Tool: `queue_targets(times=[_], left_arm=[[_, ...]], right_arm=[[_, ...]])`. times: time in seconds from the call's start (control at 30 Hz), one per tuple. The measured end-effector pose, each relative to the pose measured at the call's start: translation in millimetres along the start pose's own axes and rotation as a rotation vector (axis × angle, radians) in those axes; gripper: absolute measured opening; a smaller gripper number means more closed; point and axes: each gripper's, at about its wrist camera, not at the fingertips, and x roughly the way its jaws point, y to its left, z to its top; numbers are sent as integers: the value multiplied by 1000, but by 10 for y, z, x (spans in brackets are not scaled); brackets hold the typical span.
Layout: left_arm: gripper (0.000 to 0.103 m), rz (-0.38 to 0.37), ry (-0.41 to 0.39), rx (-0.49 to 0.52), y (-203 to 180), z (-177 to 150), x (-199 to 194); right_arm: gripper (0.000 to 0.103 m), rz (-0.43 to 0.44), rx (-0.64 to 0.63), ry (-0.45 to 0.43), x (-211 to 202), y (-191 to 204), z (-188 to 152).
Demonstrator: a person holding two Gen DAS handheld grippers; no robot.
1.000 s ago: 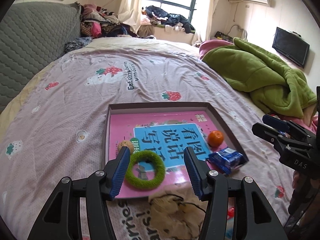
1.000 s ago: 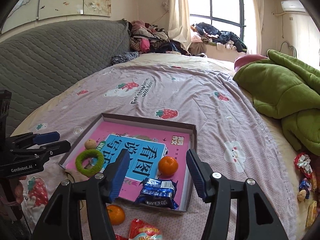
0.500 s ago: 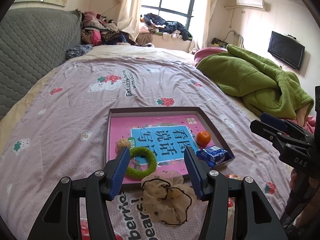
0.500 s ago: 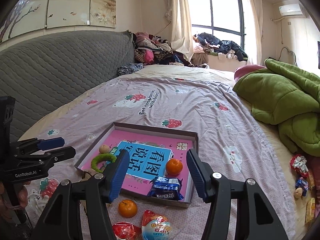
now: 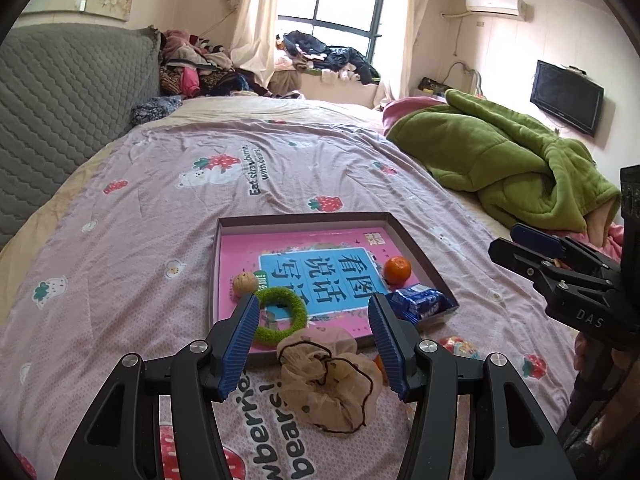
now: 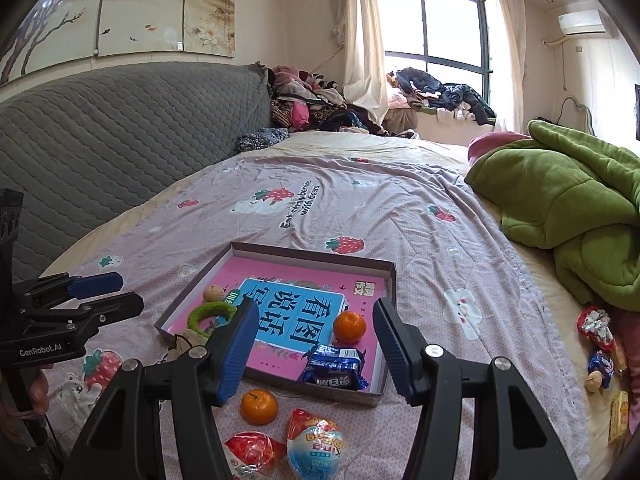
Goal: Organize objects
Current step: 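Withdraw both tools from the tray back toward the scrunchie and egg packets, then move the left tool to the beige mesh scrunchie while the right tool approaches the white egg packet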
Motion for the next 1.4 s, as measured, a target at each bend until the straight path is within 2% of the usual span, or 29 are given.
queue_targets(times=[0.67,1.4], left_arm=[[59,9,65,27,-63,-259,42],[59,39,96,18,-14,-517,16]], right_arm=[[59,-3,-3,45,-69,-17,-249],[59,37,-64,116,-66,395,-720]])
